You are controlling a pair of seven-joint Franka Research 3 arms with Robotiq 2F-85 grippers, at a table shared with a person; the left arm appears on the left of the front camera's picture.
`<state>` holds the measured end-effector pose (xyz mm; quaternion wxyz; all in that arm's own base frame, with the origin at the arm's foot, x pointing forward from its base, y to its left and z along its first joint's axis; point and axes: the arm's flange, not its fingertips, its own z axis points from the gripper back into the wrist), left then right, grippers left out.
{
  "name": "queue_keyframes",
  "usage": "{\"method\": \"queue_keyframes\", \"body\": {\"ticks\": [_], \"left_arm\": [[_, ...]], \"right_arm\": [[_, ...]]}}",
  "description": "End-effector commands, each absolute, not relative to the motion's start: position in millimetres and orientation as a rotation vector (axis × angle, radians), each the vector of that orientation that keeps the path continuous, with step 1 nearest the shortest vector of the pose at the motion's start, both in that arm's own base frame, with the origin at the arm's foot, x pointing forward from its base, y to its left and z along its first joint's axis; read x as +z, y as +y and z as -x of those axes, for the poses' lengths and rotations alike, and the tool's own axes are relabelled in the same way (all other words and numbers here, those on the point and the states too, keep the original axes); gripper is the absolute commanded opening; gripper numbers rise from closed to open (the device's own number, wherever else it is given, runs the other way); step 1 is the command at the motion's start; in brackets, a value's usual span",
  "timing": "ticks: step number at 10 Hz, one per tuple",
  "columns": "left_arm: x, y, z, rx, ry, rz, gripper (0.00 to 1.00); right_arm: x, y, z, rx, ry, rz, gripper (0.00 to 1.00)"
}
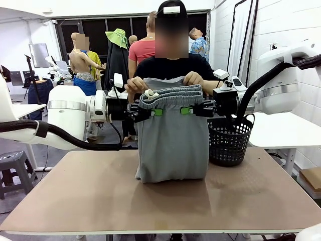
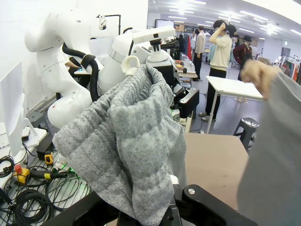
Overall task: Fold the training pants.
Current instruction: Release the ends of the Training pants and then grab the overlapped ends.
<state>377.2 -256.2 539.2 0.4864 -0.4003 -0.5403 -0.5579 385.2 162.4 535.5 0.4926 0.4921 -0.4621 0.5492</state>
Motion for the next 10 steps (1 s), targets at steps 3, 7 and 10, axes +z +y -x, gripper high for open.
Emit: {"method": "queue_keyframes", "body": {"ticks": [3,7,10], "left_arm": [[538.8,-255.8,-373.8,-1.349,-1.356,0.986,0.0],[538.8,-255.8,-373.8,-1.349,-1.356,0.986,0.0],[538.8,-255.8,-373.8,-1.349,-1.356,0.986,0.0]], "right_arm": [[537.7,164.8,-384.7,1.32,-1.137,-1.213,0.0],[537.7,164.8,-384.7,1.32,-1.137,-1.213,0.0],[537.7,164.8,-384.7,1.32,-1.137,-1.213,0.0]]}}
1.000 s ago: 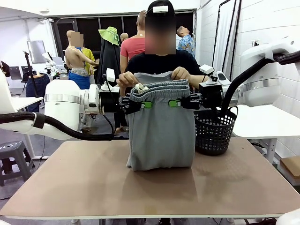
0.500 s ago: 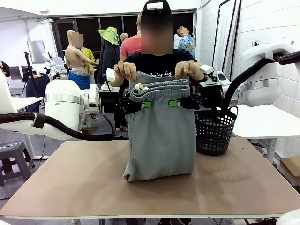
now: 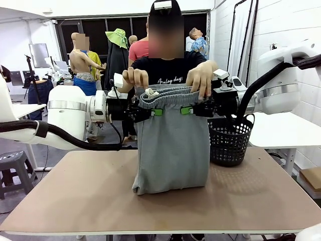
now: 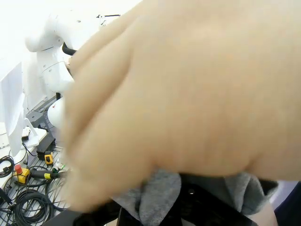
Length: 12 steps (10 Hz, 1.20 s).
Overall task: Fold the training pants.
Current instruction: Release the ends of the Training pants and then grab the overlapped ends.
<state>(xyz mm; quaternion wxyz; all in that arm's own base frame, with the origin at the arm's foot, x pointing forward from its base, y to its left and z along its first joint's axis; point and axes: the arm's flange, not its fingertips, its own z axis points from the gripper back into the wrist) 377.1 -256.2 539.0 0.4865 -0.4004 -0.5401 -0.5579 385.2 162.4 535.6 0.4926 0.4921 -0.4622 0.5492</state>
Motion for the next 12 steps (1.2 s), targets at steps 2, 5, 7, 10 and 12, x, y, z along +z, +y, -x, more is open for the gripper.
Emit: {"method": "queue_keyframes", "body": {"ticks": [2,5,7,10,12], "left_arm": [[538.8,-255.8,-373.8,-1.349,-1.356,0.986,0.0],[538.8,-255.8,-373.8,-1.349,-1.356,0.986,0.0],[538.8,-255.8,-373.8,-1.349,-1.356,0.986,0.0],[538.8,-255.8,-373.8,-1.349,-1.356,0.986,0.0],[538.8,-255.8,-373.8,-1.349,-1.356,0.986,0.0]], "right_arm": [[537.7,164.8,-384.7,1.32,-1.137,-1.213,0.0],[537.7,164.8,-384.7,1.32,-1.137,-1.213,0.0],[537.7,164.8,-384.7,1.32,-1.137,-1.213,0.0],[537.7,164.8,-384.7,1.32,-1.137,-1.213,0.0],[537.7,164.8,-384.7,1.32,-1.137,-1.213,0.0]]}}
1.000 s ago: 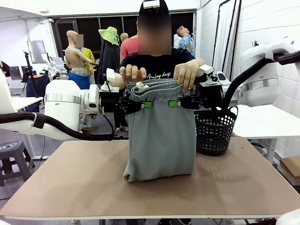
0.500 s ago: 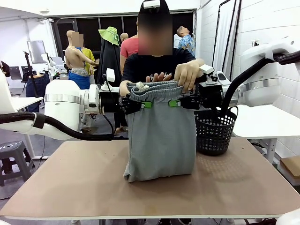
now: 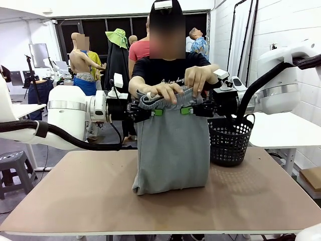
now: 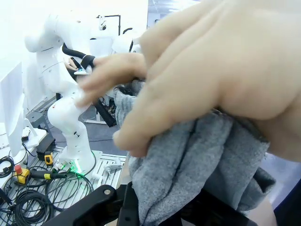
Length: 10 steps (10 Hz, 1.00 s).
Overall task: Fold the training pants.
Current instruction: Release the ends of the Training pants and then grab the overlapped ends.
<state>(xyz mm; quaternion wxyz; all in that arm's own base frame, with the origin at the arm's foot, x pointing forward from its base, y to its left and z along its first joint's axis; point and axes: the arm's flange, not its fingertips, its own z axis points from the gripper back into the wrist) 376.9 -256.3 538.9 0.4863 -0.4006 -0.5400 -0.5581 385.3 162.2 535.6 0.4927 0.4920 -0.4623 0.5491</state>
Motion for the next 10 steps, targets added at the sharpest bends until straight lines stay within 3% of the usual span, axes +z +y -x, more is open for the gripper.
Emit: {"method": "queue_keyframes", "body": {"ticks": [1,10], "left_arm": [[538.8,-255.8,-373.8,-1.349,-1.356,0.986,0.0],[538.8,-255.8,-373.8,-1.349,-1.356,0.986,0.0]], "right_arm": [[537.7,164.8,-384.7,1.32,-1.137,-1.213,0.0],[537.7,164.8,-384.7,1.32,-1.137,-1.213,0.0]]}}
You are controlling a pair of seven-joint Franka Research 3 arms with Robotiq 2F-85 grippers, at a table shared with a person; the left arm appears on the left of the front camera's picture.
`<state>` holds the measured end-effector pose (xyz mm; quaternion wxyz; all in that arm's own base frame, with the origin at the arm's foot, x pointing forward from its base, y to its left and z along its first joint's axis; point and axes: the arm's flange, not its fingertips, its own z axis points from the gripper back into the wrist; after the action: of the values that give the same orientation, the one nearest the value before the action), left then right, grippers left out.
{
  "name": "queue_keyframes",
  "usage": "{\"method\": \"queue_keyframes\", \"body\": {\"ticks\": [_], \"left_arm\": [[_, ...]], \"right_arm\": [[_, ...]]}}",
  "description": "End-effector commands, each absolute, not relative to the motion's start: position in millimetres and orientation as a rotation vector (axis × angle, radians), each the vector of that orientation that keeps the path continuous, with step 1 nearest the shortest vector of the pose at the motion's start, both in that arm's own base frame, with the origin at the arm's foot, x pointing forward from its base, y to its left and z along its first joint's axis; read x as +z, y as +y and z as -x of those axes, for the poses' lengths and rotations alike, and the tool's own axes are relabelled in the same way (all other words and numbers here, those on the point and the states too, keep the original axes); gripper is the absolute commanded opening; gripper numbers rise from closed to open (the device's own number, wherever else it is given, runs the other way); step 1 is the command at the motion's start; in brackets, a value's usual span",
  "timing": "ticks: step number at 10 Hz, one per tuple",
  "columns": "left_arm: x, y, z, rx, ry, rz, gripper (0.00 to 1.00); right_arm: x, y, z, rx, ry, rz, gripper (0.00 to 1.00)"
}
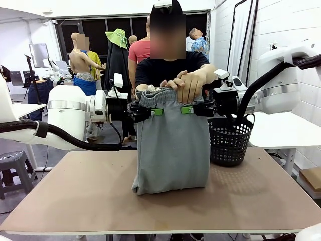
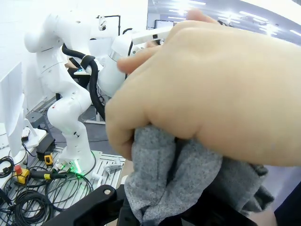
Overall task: Fold the training pants.
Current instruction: Release the ends of the Training pants and then grab the overlapped ends.
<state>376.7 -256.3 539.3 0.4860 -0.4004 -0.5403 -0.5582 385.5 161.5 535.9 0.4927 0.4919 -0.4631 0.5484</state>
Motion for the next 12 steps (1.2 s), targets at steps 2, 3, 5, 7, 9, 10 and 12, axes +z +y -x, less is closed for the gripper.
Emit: {"method": "queue_keyframes", "body": {"ticks": [2,3,5,7,9,10,12], "left_arm": [[538.8,-255.8,-373.8,-1.349,-1.356,0.986,0.0],[538.8,-255.8,-373.8,-1.349,-1.356,0.986,0.0],[538.8,-255.8,-373.8,-1.349,-1.356,0.986,0.0],[538.8,-255.8,-373.8,-1.349,-1.356,0.986,0.0],[538.8,-255.8,-373.8,-1.349,-1.356,0.986,0.0],[538.8,-255.8,-373.8,-1.349,-1.356,0.986,0.0],[538.8,-255.8,-373.8,-1.349,-1.356,0.986,0.0]], "right_arm": [[537.7,164.8,-384.7,1.32,-1.137,-1.213,0.0],[537.7,164.8,-384.7,1.32,-1.137,-1.213,0.0],[537.7,164.8,-384.7,1.32,-1.137,-1.213,0.0],[537.7,164.8,-384.7,1.32,-1.137,-1.213,0.0],[537.7,164.8,-384.7,1.32,-1.137,-1.213,0.0],[537.7,164.8,-384.7,1.32,-1.137,-1.213,0.0],[537.7,164.8,-384.7,1.32,-1.137,-1.213,0.0]]}}
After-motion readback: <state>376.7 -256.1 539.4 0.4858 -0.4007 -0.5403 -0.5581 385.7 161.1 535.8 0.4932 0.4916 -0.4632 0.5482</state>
